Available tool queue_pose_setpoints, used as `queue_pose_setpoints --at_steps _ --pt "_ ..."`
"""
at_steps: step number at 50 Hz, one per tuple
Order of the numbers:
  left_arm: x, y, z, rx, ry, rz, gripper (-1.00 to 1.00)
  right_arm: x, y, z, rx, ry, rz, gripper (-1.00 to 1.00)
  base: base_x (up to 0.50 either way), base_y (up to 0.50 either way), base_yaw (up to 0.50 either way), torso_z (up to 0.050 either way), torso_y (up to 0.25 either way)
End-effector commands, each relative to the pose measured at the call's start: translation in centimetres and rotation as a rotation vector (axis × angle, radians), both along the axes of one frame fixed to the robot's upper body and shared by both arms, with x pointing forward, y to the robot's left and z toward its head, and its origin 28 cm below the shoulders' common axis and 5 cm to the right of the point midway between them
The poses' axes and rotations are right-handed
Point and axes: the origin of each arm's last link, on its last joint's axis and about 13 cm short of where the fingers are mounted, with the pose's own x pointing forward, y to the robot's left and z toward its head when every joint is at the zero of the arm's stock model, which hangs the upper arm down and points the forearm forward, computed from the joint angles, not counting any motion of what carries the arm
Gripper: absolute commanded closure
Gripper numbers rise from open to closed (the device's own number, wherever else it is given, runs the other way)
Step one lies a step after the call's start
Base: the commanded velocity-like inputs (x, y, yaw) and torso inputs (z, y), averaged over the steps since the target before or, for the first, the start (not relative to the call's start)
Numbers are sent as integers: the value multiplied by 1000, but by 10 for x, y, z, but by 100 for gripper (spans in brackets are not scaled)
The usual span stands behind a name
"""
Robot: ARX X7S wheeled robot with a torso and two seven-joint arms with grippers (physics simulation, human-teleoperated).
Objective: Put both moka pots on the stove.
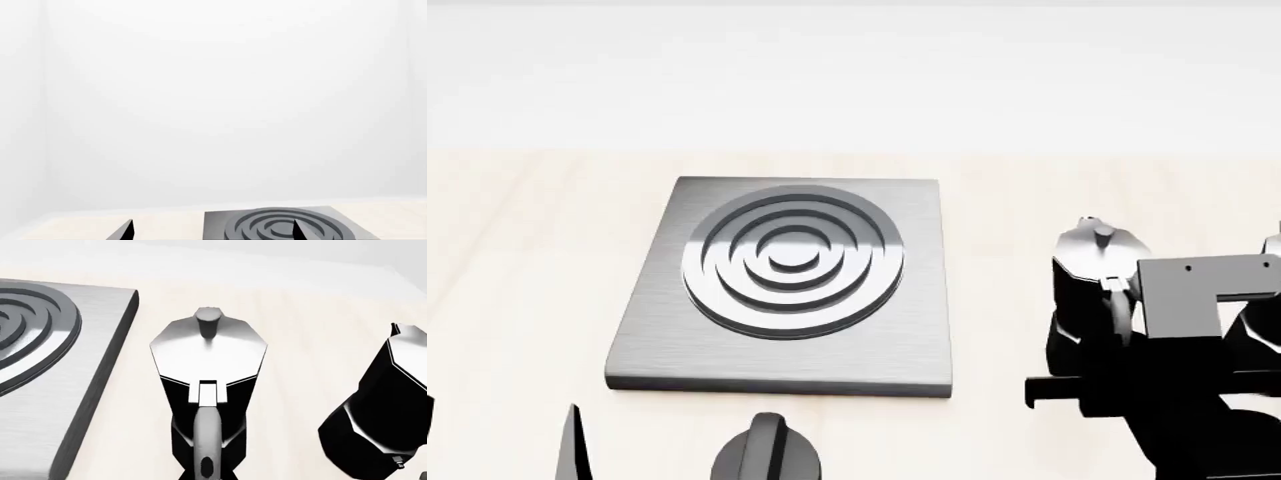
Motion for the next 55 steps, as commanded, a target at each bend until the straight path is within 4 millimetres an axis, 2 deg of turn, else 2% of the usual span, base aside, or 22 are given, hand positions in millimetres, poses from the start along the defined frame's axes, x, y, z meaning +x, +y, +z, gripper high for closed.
queue_pose_setpoints --at_steps 1,9,17,36,47,55 --pt "-1 0 -1 0 1 0 -100 -3 3 26 -30 -98 12 100 0 0 0 0 0" --pt "0 0 -1 0 1 0 -100 -15 9 59 -44 -214 25 100 0 0 0 0 0" --pt "-1 0 -1 1 1 0 -100 -23 18 75 -60 -271 60 100 0 0 0 0 0" --pt "-5 2 -1 1 4 0 -100 -9 46 81 -33 -448 142 100 0 0 0 0 1" --pt "-5 5 0 -2 4 2 -100 8 73 82 14 -508 220 100 0 0 0 0 1" --pt "-9 6 0 -3 7 4 -100 28 93 77 79 -547 268 100 0 0 0 0 1"
